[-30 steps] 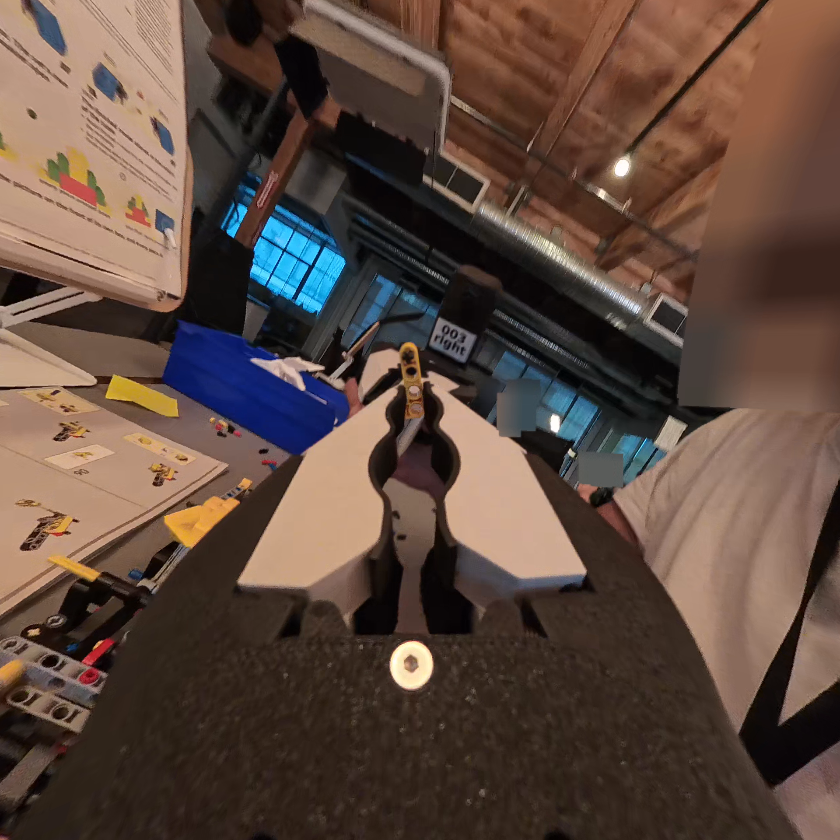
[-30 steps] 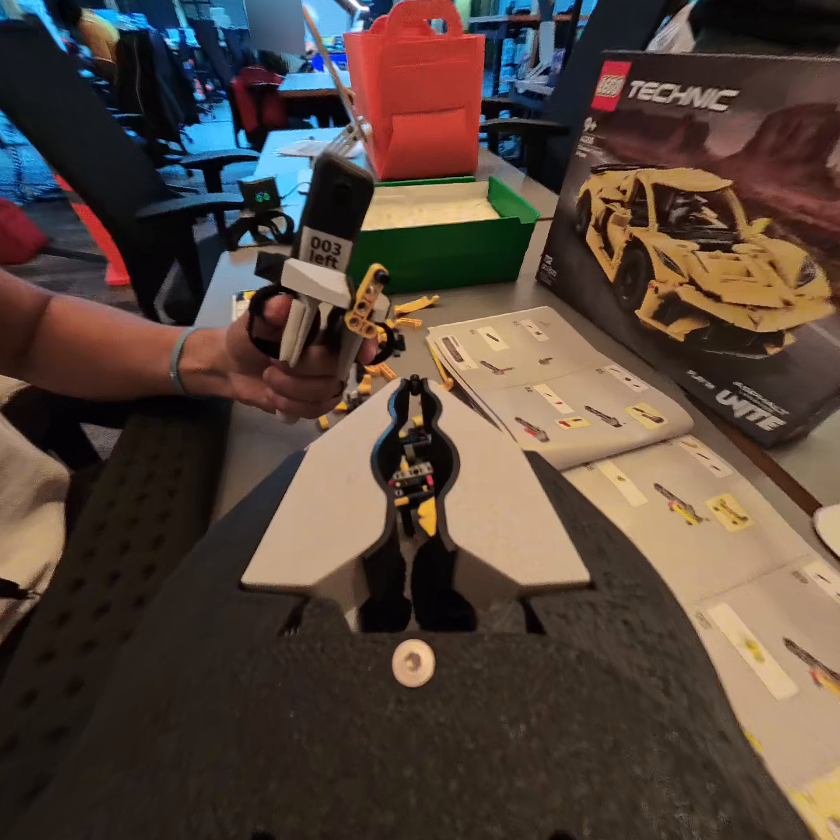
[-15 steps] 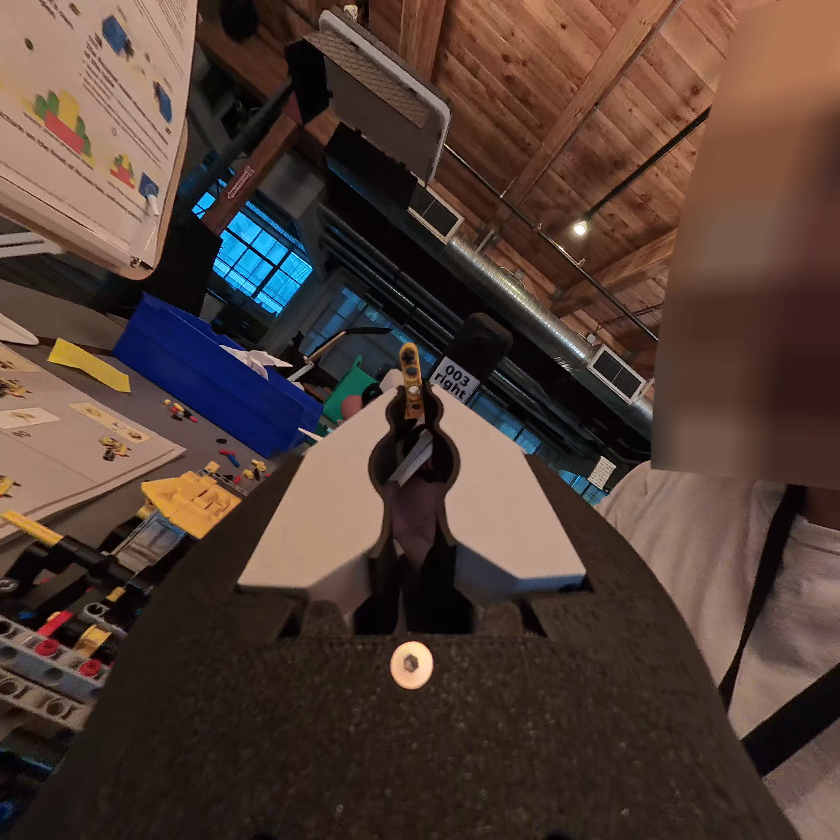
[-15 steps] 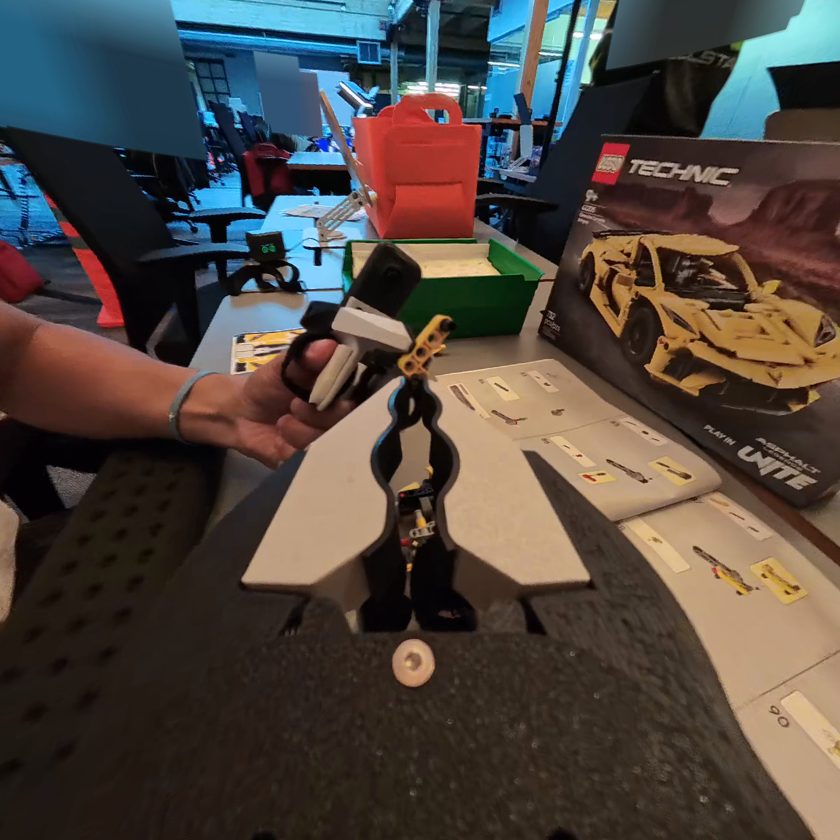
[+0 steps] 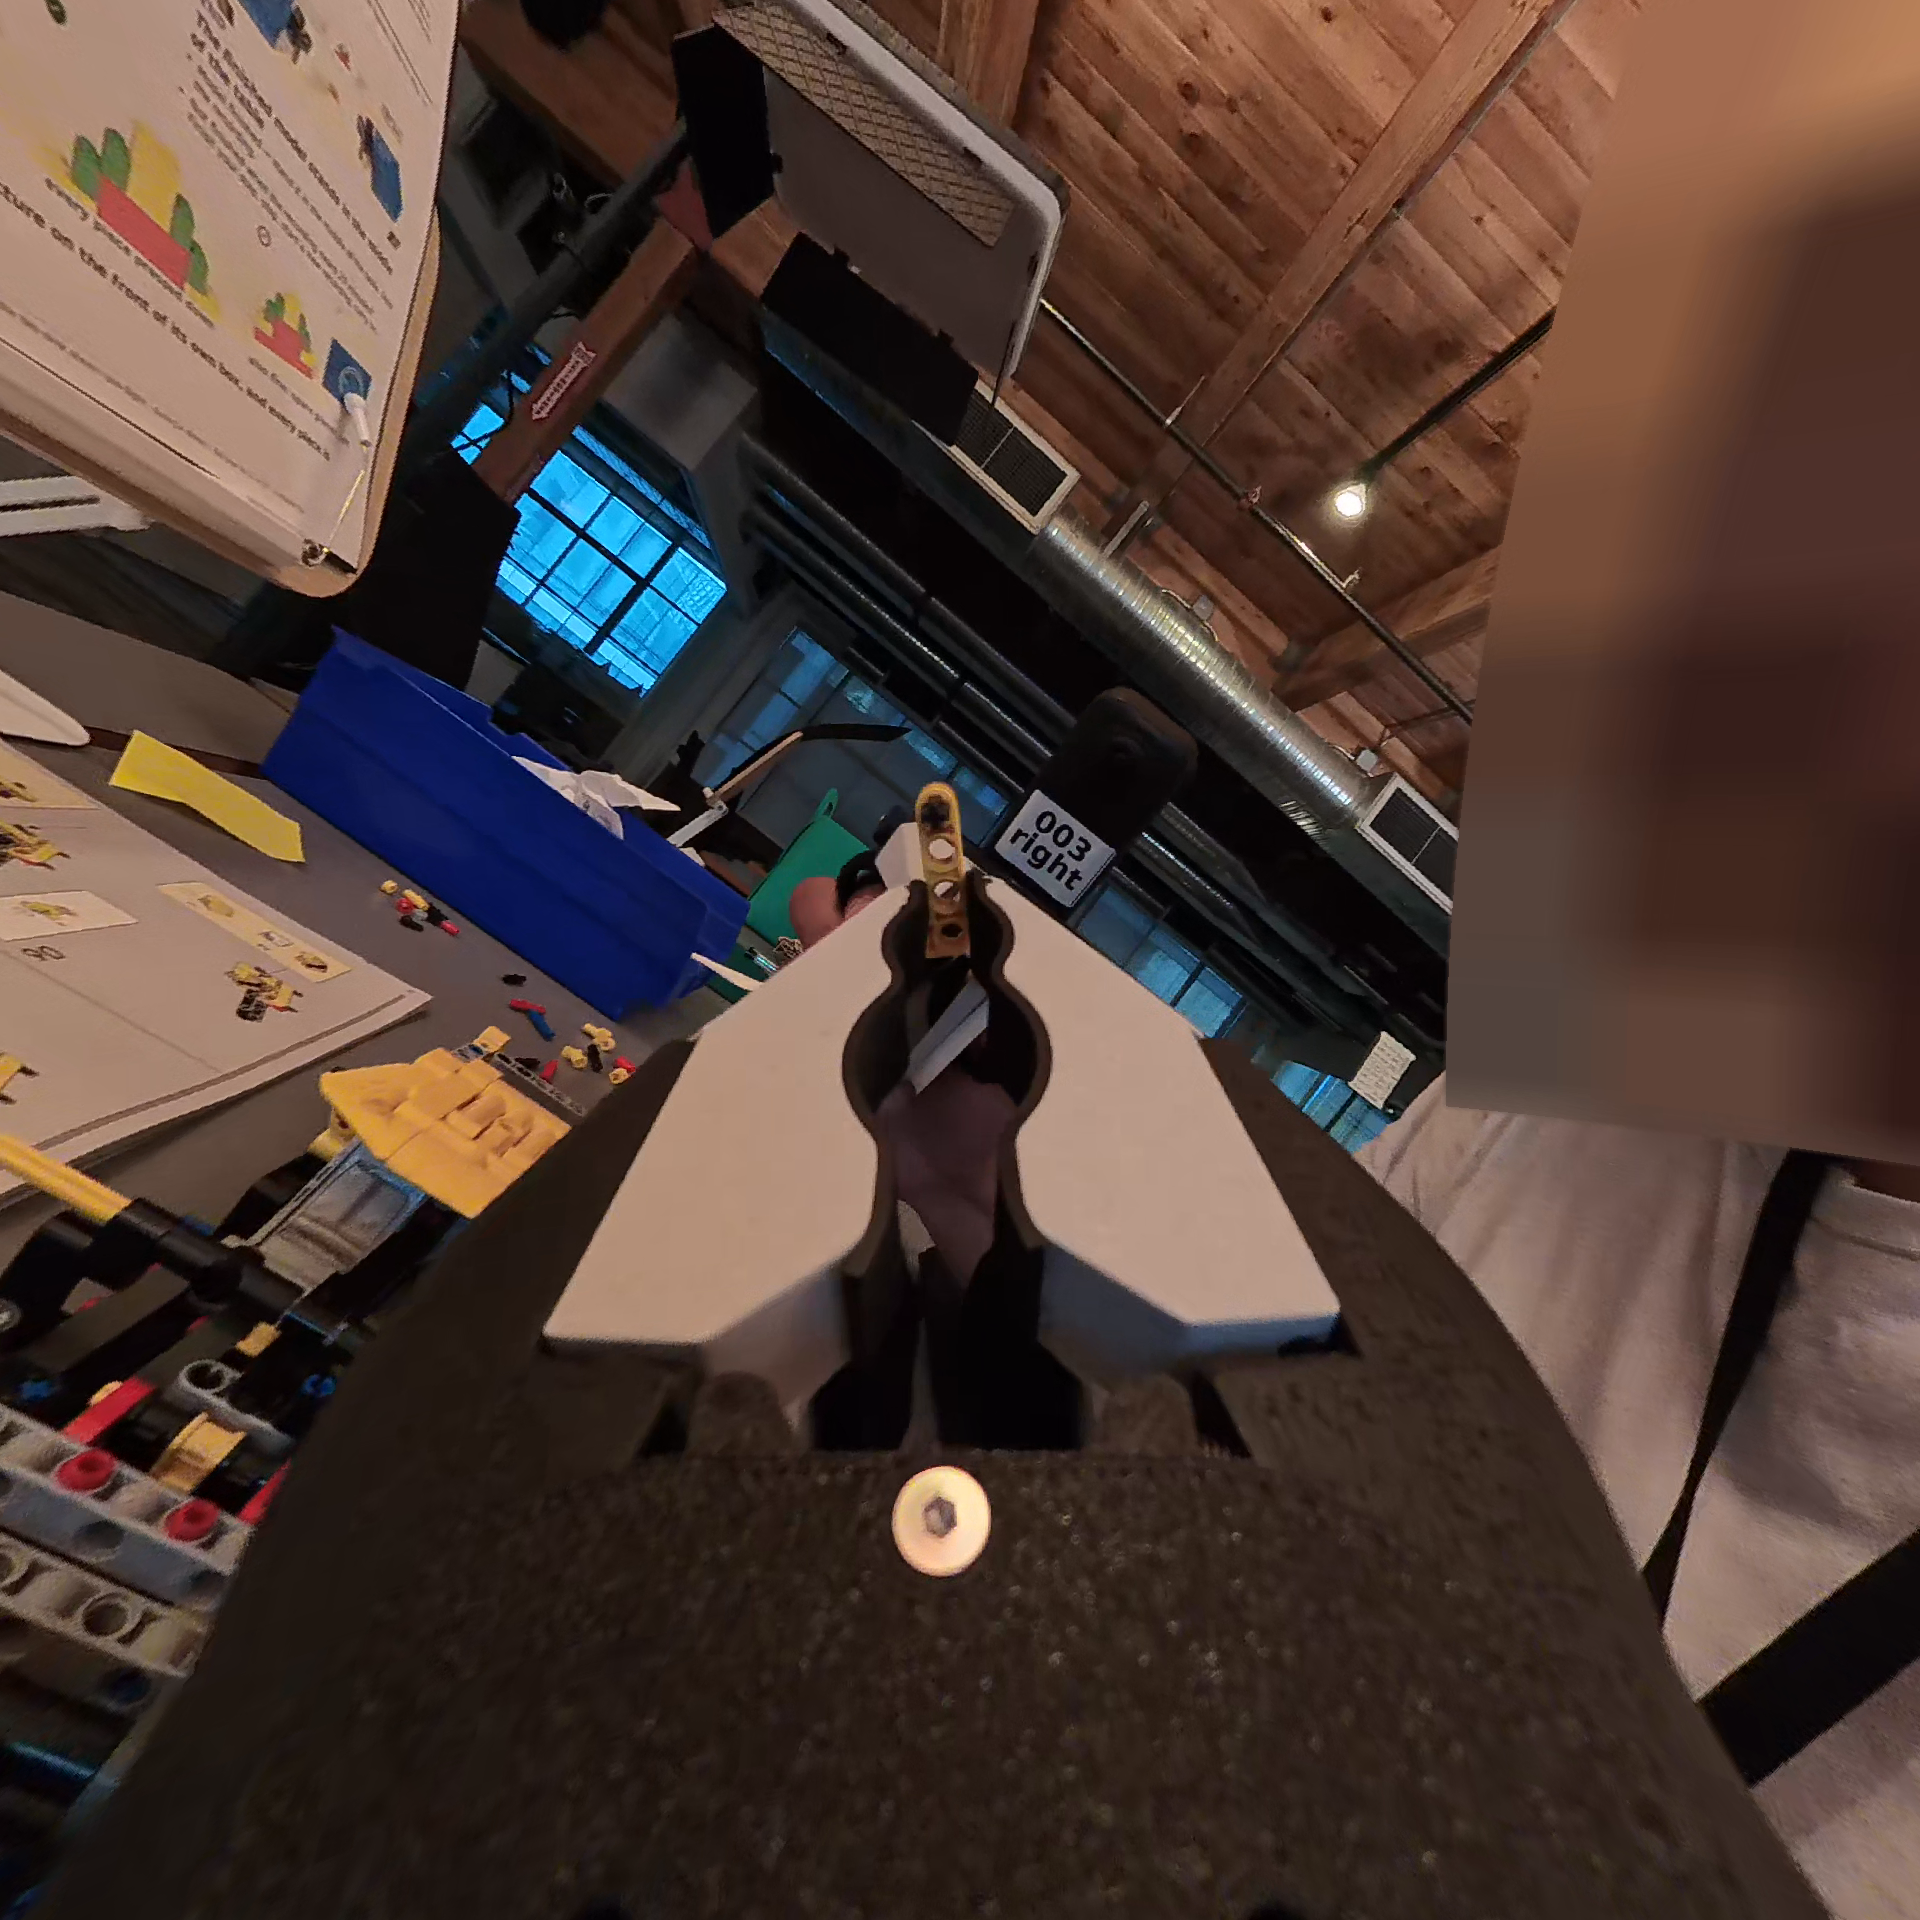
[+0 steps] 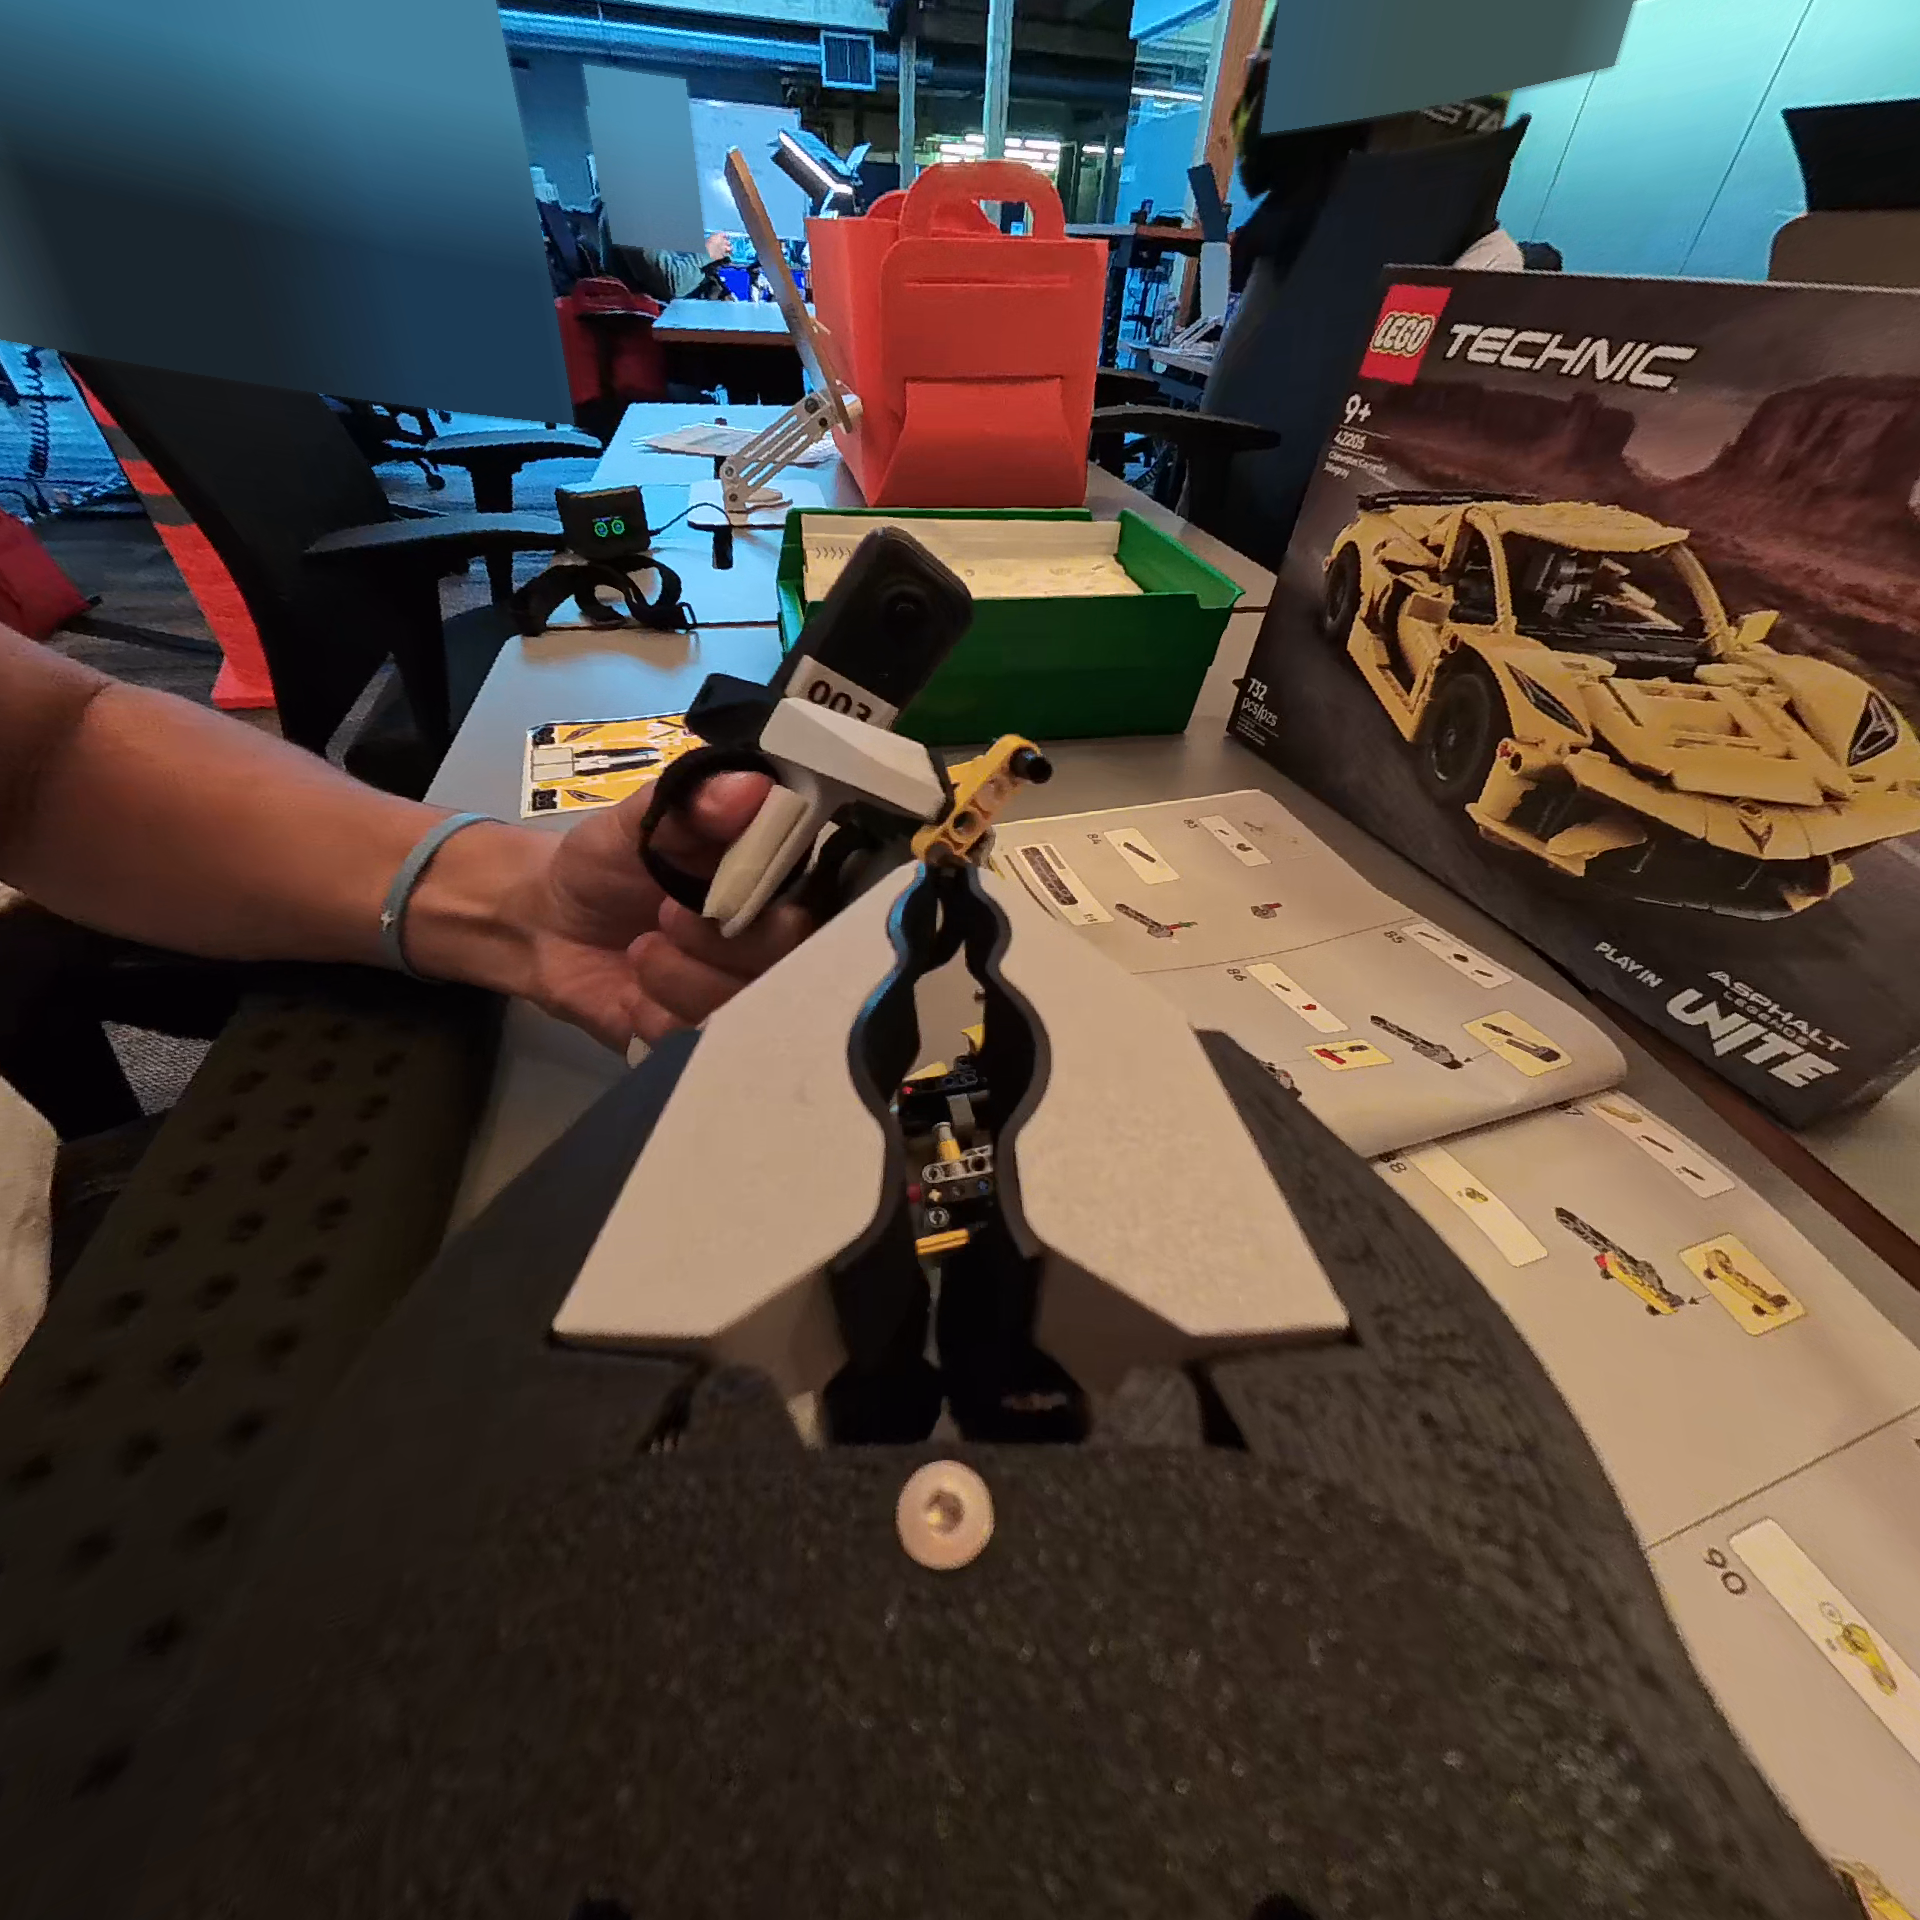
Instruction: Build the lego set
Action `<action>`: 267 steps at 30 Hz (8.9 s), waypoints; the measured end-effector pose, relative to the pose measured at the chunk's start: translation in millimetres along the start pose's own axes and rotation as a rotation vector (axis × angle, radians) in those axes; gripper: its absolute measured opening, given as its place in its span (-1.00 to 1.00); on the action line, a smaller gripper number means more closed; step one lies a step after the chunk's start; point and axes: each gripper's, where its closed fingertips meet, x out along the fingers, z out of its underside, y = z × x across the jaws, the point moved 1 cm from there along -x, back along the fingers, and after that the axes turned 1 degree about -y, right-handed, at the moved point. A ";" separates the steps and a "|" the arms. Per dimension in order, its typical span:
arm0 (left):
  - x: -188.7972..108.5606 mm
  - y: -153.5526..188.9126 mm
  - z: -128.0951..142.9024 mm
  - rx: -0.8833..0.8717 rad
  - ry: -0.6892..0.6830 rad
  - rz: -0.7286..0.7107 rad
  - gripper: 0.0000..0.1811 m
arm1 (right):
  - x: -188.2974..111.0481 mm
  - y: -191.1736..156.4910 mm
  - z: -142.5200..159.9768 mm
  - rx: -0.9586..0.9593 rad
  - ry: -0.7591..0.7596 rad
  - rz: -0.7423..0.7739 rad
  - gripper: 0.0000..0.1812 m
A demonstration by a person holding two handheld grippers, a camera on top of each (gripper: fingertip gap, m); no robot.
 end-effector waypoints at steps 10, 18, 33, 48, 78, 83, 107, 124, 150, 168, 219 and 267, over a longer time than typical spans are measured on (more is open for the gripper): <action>0.3 0.3 -0.3 -0.016 -0.004 0.015 -0.93 | -1.0 -0.3 -1.2 0.024 0.019 -0.021 -0.96; 0.2 -2.5 3.0 -0.031 -0.012 0.009 -0.93 | -0.4 -2.2 1.4 0.036 0.005 -0.044 -0.96; 0.8 3.8 4.3 -0.281 0.102 0.169 -0.93 | -2.7 -9.3 -3.9 0.055 0.087 -0.120 -0.97; 3.2 6.4 -0.1 -0.142 0.068 0.107 -0.93 | -3.3 -6.0 -5.4 0.011 0.076 -0.025 -0.94; 4.1 4.3 6.5 0.100 -0.074 -0.055 -0.93 | -9.6 0.4 3.6 0.094 0.064 -0.070 -0.87; -4.0 -6.9 8.2 0.223 -0.161 -0.178 -0.93 | -18.8 18.9 5.6 0.224 0.094 -0.055 -0.78; -7.5 -9.6 5.2 0.160 -0.177 -0.152 -0.80 | -7.9 11.4 11.8 0.609 0.192 -0.341 -0.96; -0.1 -6.5 10.7 0.171 -0.186 -0.146 -0.83 | -4.6 14.7 1.9 0.640 0.294 -0.322 -0.97; -14.6 -40.6 23.7 0.316 -0.342 -0.418 -0.83 | -76.7 132.6 56.8 0.310 0.005 0.519 -0.69; -17.4 -44.0 42.8 0.425 -0.505 -0.415 -0.84 | -68.7 116.6 55.1 0.278 -0.018 0.374 -0.71; -60.6 -25.1 148.6 0.625 -1.096 -0.396 -0.83 | -28.6 -50.1 109.8 -0.145 -0.612 -0.346 -0.83; -52.3 -19.3 149.1 0.644 -0.993 -0.339 -0.83 | -18.5 -62.4 139.3 -0.076 -0.688 -0.416 -0.68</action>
